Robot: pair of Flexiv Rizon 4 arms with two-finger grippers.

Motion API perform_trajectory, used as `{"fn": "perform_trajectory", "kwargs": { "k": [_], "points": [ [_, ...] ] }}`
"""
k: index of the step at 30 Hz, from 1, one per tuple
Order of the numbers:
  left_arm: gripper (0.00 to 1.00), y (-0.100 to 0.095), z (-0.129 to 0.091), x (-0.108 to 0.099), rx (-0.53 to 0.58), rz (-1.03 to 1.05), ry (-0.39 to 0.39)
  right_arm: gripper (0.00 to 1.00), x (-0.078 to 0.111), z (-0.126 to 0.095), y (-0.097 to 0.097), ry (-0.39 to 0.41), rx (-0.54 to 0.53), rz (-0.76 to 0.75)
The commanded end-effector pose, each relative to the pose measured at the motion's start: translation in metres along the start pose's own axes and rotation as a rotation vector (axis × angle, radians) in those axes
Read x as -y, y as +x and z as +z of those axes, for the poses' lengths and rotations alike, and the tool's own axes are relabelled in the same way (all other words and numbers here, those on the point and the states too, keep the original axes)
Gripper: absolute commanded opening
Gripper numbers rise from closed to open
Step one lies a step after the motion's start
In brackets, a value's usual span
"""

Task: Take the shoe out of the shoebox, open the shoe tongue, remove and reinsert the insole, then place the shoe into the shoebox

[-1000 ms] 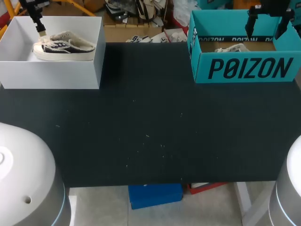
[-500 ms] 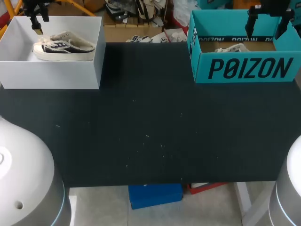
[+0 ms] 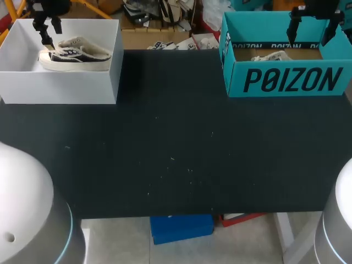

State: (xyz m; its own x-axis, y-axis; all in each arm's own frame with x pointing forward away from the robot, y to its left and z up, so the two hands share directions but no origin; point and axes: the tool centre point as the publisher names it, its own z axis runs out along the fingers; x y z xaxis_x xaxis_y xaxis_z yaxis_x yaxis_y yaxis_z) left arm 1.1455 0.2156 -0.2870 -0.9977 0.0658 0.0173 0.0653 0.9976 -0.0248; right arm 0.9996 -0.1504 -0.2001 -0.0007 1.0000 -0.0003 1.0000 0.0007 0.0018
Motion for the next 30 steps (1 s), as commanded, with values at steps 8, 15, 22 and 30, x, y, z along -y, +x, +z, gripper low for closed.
{"fn": "perform_trajectory", "kwargs": {
  "k": [8,15,22,30],
  "points": [
    [0.65,-0.010,0.027,0.025,0.015,0.024,-0.013,1.00,0.000,0.000,0.000,0.001,0.000,0.001],
    [0.71,-0.021,0.039,0.023,-0.002,0.015,-0.029,1.00,0.000,0.000,0.000,0.001,0.000,0.001],
    [0.63,-0.034,0.044,0.016,-0.007,-0.006,-0.032,1.00,0.000,0.000,0.000,0.001,0.000,0.001],
    [0.53,-0.040,0.060,0.010,-0.025,-0.016,-0.046,1.00,0.000,0.000,0.000,0.001,0.000,0.001]
  ]
}}
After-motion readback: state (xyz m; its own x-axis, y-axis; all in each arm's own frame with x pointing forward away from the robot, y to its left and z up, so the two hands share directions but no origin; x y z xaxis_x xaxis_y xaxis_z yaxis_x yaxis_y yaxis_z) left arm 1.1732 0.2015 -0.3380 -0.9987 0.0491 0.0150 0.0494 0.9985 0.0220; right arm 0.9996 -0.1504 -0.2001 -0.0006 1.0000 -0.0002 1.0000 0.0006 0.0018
